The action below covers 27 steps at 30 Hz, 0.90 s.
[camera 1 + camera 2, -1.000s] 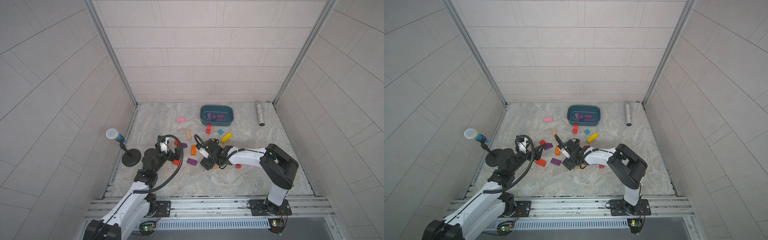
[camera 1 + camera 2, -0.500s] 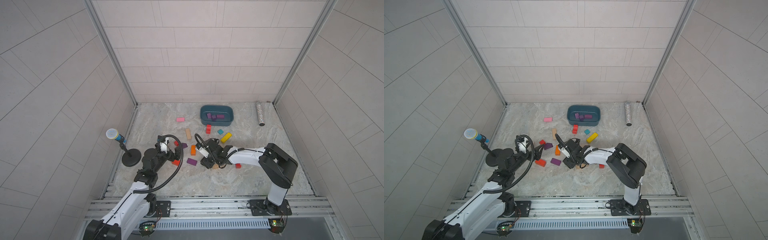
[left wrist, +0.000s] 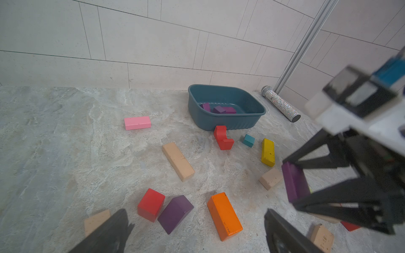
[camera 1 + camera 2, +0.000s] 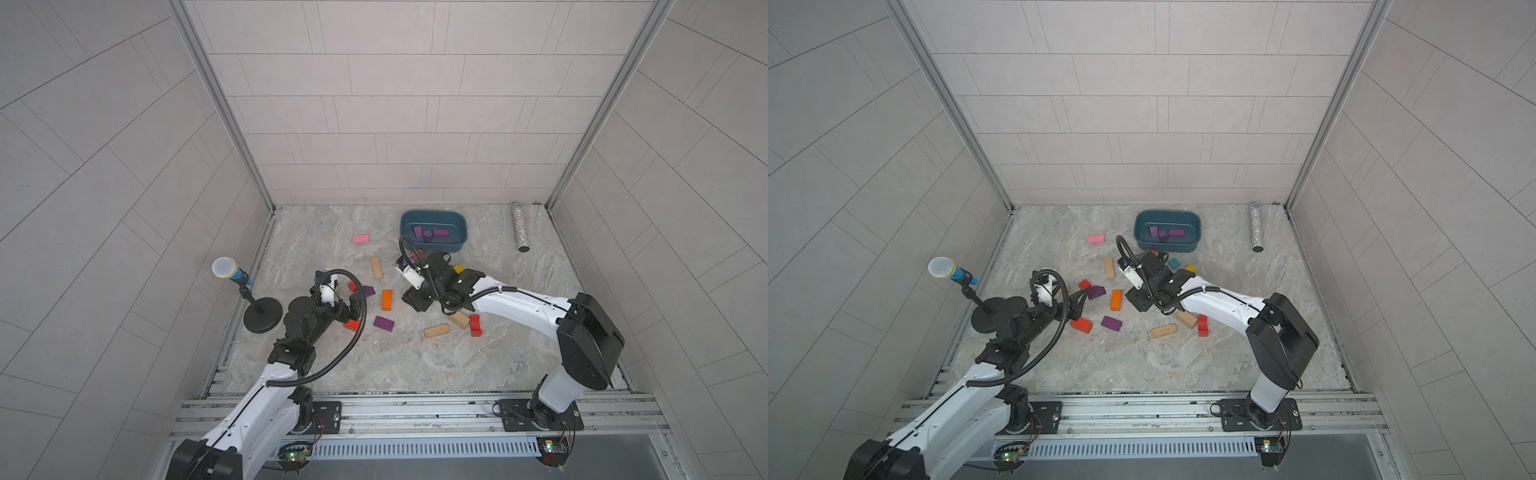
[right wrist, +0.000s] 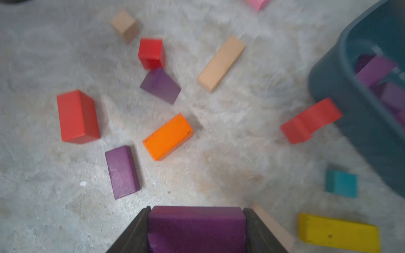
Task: Pick purple bricks into the storage bin
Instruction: Pick up the building block from the center of the board, then place the building block in the storage box.
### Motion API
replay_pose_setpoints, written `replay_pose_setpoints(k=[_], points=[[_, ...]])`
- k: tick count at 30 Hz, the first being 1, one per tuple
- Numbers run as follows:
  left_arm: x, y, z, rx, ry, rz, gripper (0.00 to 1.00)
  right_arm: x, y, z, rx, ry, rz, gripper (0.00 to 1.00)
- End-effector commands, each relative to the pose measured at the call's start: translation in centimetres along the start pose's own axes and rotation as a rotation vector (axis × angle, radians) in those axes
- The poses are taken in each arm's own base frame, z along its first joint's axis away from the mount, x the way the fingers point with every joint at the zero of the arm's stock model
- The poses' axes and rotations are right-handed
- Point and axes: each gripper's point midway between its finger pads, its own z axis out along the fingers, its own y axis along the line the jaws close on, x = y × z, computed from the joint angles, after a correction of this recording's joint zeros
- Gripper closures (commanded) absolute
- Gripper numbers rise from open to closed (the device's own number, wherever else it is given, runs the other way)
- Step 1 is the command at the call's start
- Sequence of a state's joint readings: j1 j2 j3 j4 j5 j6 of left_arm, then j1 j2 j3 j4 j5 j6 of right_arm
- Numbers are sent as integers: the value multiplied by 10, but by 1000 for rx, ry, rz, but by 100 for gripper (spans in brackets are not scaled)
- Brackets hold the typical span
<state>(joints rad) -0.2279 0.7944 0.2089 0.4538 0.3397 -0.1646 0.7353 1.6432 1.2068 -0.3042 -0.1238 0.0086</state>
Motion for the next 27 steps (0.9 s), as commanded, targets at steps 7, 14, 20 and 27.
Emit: replay_pose_setpoints(k=[7,14,20,27], points=[[-12,-4,-1,9,-28,11,0,-76,-106,-5,116,-109,99,49],[-13,-2,0,1,-33,10,0,-90,-201,39,243,-64,209,49],[-12,-2,0,-3,-32,10,0,-72,-249,94,218,8,317,49],[-12,-2,0,-1,-32,11,0,-47,-266,125,181,44,402,49]])
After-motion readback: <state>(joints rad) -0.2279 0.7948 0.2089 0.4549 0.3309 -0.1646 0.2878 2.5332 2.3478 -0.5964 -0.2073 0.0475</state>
